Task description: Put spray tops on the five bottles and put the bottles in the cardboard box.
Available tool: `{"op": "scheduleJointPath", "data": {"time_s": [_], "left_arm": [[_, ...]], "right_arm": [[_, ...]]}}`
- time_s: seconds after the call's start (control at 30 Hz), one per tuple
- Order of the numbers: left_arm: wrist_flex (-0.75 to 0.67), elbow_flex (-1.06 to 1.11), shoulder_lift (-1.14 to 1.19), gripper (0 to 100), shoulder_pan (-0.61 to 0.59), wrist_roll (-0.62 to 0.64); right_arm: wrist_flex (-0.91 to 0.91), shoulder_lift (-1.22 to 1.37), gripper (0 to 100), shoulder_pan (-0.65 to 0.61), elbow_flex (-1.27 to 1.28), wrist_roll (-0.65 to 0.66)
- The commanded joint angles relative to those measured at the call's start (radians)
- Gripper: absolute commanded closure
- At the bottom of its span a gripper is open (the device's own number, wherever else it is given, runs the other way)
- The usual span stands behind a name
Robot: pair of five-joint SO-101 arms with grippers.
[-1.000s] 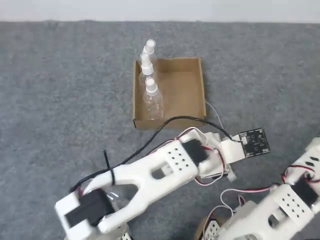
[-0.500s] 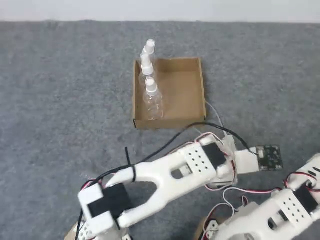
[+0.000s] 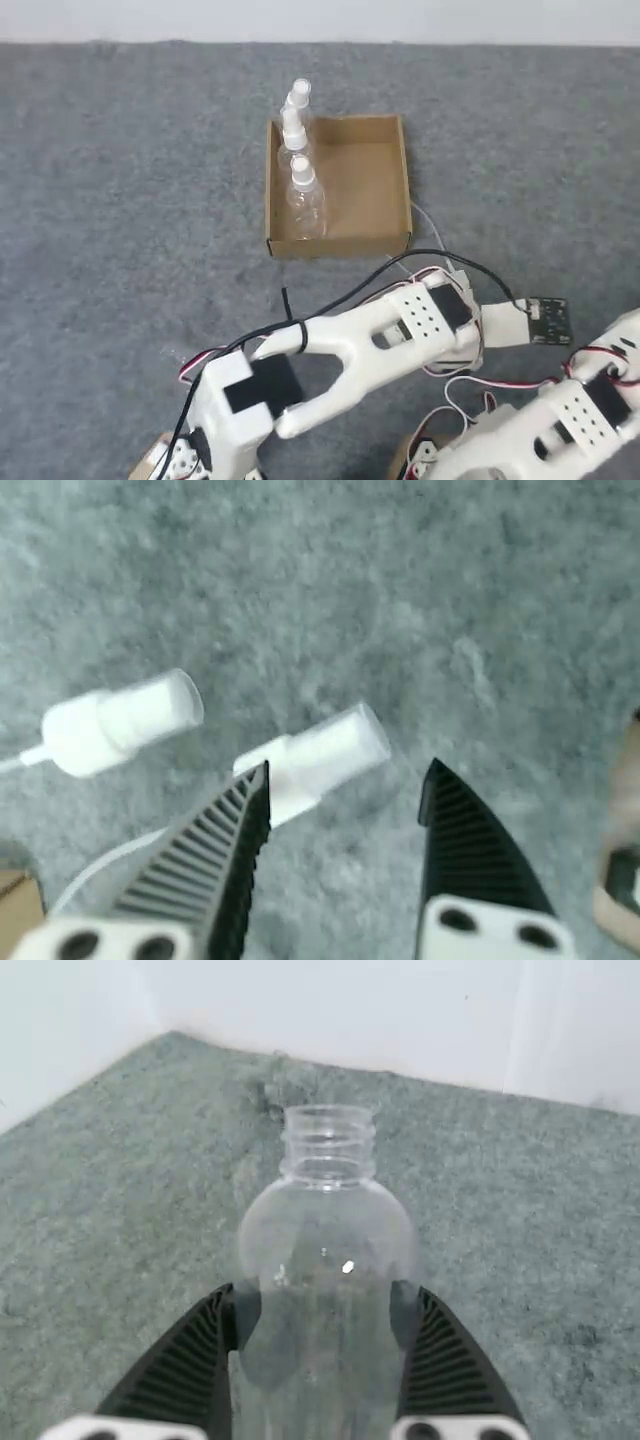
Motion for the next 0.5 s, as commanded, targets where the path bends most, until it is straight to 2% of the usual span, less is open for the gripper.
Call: {"op": "scheduleJointPath", "data": {"time_s": [0.0,0.23,0.47], "left_arm": [[0.017,-0.079,0.037,77,0.006,-0.028],[0.084,-0.111,0.055,78,0.006,-0.035],[0.135,-0.114,0.049,83,0.020,-0.035]], "right_arm": [[-0.024,-0.045,93.2,0.013,-0.003,0.015],[-0.024,-0.045,93.2,0.013,0.003,0.015],[-0.024,-0.045,93.2,0.013,0.002,0.015]]}}
